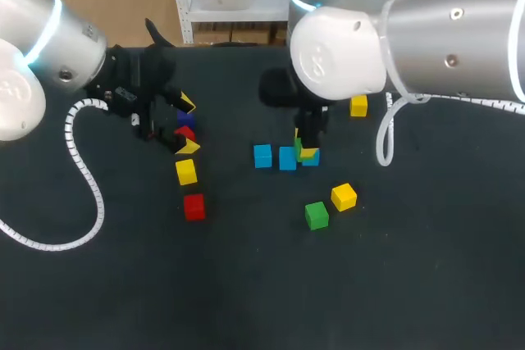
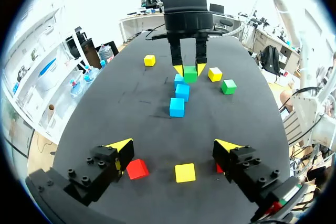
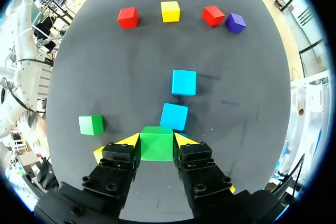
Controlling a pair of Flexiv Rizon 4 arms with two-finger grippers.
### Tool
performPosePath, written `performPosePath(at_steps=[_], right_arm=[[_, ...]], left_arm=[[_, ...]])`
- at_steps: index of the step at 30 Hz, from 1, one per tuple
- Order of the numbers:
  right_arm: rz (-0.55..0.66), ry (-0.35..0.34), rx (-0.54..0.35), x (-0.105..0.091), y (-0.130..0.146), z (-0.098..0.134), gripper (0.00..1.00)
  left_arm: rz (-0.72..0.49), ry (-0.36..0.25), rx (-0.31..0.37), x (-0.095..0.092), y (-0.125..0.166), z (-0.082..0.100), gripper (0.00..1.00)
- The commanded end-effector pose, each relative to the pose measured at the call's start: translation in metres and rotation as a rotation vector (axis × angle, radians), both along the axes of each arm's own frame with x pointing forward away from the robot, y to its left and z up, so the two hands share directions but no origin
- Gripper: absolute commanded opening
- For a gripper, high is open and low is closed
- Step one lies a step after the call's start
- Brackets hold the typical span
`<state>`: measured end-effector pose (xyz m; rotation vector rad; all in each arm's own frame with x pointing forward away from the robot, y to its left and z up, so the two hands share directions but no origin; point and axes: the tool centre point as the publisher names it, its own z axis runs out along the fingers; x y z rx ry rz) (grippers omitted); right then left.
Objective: Place the blue cubes, place green cubes on the blue cubes, place the yellow cubes on the green cubes, then place the red cubes on the yellow cubes, and place purple cube on the red cubes.
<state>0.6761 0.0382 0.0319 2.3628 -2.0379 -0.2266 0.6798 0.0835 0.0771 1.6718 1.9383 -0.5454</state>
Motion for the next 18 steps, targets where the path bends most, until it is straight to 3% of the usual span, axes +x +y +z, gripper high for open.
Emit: performPosePath(at_steps=[1, 18], right_arm=[[0.000, 0.003, 0.003, 0.0020, 0.0008, -0.0015, 0.00], [0.002, 0.006, -0.004, 0.0046, 0.0030, -0.0029, 0.00]], left_arm=[[-0.002, -0.004, -0.006, -0.0009, 0.0015, -0.0009, 1.00], [-0.002, -0.004, -0.006, -0.0009, 0.0015, -0.0009, 1.00]])
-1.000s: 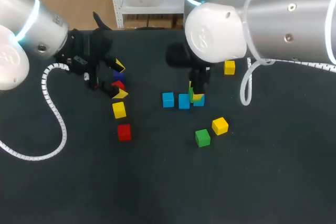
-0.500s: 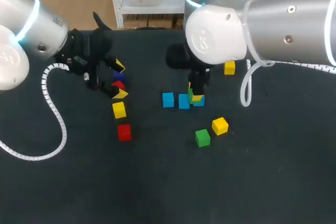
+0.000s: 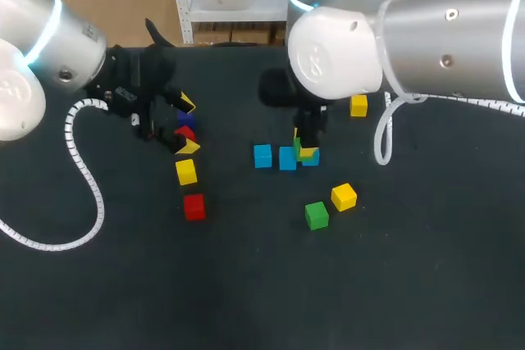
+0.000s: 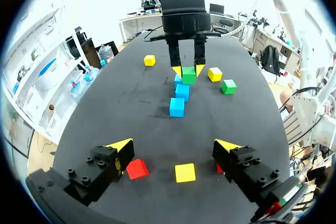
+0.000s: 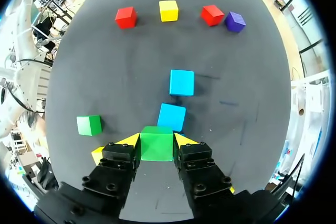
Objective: Place the blue cubes, place green cubes on the blue cubes, place the yellow cubes on the green cubes, then place the red cubes on the yellow cubes, and place purple cube on the red cubes.
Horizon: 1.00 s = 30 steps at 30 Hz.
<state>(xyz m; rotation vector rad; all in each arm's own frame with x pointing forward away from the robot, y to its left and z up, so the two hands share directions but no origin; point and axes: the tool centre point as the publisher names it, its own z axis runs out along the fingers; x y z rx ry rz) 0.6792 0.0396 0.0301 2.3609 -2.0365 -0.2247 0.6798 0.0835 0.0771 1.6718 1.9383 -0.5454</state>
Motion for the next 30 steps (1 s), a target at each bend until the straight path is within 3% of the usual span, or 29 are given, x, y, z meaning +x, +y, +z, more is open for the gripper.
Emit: performPosePath(at_steps=[1, 30], right_arm=[[0.003, 0.006, -0.002, 0.0015, 0.0019, -0.0014, 0.00], [0.001, 0.009, -0.006, 0.0065, 0.0015, -0.0033, 0.02]], left_arm=[[-0.002, -0.004, -0.006, -0.0009, 0.0015, -0.0009, 1.00], [-0.002, -0.004, -0.006, -0.0009, 0.0015, -0.0009, 1.00]])
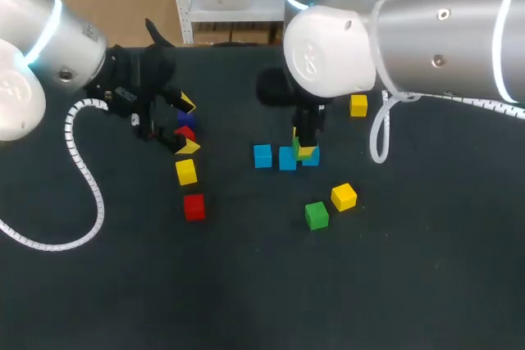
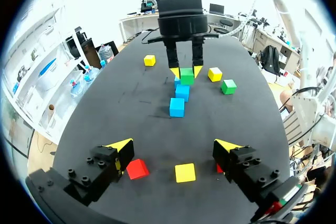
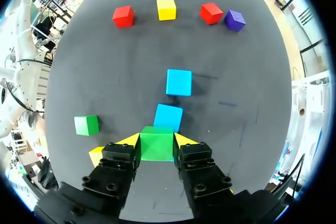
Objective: Place the blue cubes, place green cubes on the blue cubes, place the yellow cubes on the green cubes, then place the red cubes on the yellow cubes, and place purple cube on the red cubes.
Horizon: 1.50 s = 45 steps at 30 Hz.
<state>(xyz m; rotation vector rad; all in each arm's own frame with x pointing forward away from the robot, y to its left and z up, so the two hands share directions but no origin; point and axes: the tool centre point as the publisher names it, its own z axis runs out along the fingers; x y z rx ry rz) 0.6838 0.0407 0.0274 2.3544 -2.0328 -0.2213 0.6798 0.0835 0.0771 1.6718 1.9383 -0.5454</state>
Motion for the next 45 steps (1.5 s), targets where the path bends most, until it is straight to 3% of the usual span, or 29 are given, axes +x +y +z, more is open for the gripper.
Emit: performPosePath(at_steps=[1, 7, 29, 35, 36, 40, 41, 45], right_arm=[[0.002, 0.005, 0.001, 0.0021, 0.0005, -0.0008, 0.02], [0.000, 0.010, 0.000, 0.0034, 0.0005, -0.0030, 0.08], [-0.006, 0.007, 0.005, 0.0070, 0.0027, -0.0022, 0.03], [-0.010, 0.010, 0.006, 0.0074, 0.0026, -0.0028, 0.07], [-0.012, 0.010, 0.006, 0.0076, 0.0024, -0.0029, 0.12], [-0.018, 0.018, 0.017, 0.0078, 0.0021, -0.0031, 0.58], [-0.020, 0.019, 0.019, 0.0080, 0.0019, -0.0031, 1.00], [-0.028, 0.018, 0.029, 0.0091, 0.0013, -0.0013, 1.00]], left_arm=[[-0.002, -0.004, -0.006, -0.0009, 0.0015, -0.0009, 1.00], [-0.002, -0.004, -0.006, -0.0009, 0.0015, -0.0009, 1.00], [-0.002, -0.004, -0.006, -0.0009, 0.0015, -0.0009, 1.00], [-0.002, -0.004, -0.006, -0.0009, 0.0015, -0.0009, 1.00], [-0.002, -0.004, -0.006, -0.0009, 0.0015, -0.0009, 1.00], [-0.002, -0.004, -0.006, -0.0009, 0.0015, -0.0009, 1.00], [-0.002, -0.004, -0.006, -0.0009, 0.0015, -0.0009, 1.00], [-0.002, -0.004, -0.006, -0.0009, 0.0015, -0.0009, 1.00]])
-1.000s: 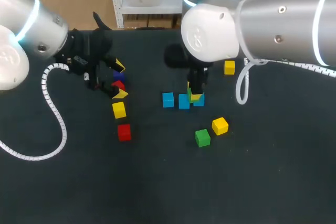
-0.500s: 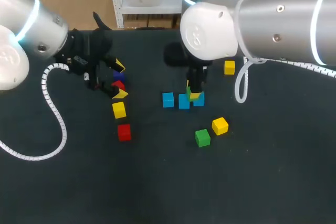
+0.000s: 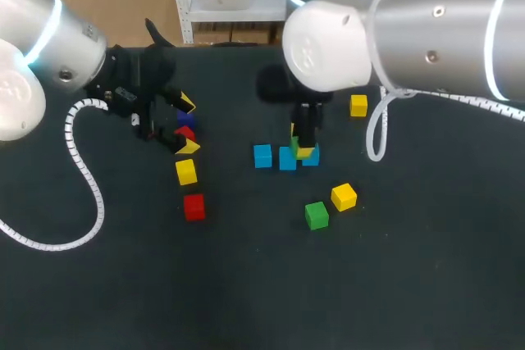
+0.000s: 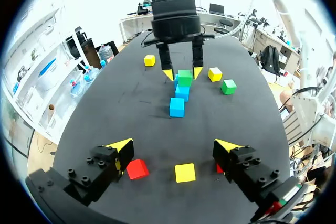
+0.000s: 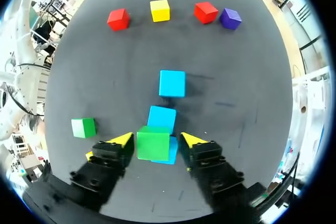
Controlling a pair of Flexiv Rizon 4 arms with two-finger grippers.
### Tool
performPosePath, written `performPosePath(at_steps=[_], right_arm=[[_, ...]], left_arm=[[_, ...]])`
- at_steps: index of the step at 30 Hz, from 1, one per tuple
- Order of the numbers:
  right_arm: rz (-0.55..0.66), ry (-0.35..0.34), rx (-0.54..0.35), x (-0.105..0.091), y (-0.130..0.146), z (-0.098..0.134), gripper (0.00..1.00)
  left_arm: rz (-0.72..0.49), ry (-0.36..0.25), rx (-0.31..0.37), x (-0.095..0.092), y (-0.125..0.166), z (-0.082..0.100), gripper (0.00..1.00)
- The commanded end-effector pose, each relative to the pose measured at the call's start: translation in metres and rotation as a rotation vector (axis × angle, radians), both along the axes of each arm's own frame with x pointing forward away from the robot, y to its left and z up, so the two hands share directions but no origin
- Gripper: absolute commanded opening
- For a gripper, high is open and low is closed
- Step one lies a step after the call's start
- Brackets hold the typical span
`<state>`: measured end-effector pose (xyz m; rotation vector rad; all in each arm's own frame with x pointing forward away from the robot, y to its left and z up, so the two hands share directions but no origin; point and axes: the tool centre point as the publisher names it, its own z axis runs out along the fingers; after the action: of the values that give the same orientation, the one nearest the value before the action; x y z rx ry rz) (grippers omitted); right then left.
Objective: Place the blue cubes, place green cubes on the blue cubes, place the yellow cubes on the green cubes, then place the red cubes on the yellow cubes, and place purple cube on the red cubes.
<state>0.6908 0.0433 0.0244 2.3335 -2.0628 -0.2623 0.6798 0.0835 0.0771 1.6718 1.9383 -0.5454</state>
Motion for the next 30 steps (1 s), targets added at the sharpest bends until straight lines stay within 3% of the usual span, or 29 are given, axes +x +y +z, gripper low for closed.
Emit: performPosePath(at_steps=[1, 7, 21, 30], right_arm=[[-0.009, 0.000, 0.011, 0.002, -0.002, 0.002, 1.00], [-0.054, -0.024, 0.031, 0.006, -0.014, 0.013, 1.00], [-0.207, -0.088, 0.080, -0.001, -0.079, 0.042, 1.00], [-0.190, -0.049, 0.168, -0.011, -0.097, 0.040, 1.00]], left_arm=[[-0.002, -0.004, -0.006, -0.001, 0.002, -0.001, 1.00], [-0.002, -0.004, -0.006, -0.001, 0.002, -0.001, 1.00], [-0.002, -0.004, -0.006, -0.001, 0.002, -0.001, 1.00], [-0.002, -0.004, -0.006, -0.001, 0.002, -0.001, 1.00]])
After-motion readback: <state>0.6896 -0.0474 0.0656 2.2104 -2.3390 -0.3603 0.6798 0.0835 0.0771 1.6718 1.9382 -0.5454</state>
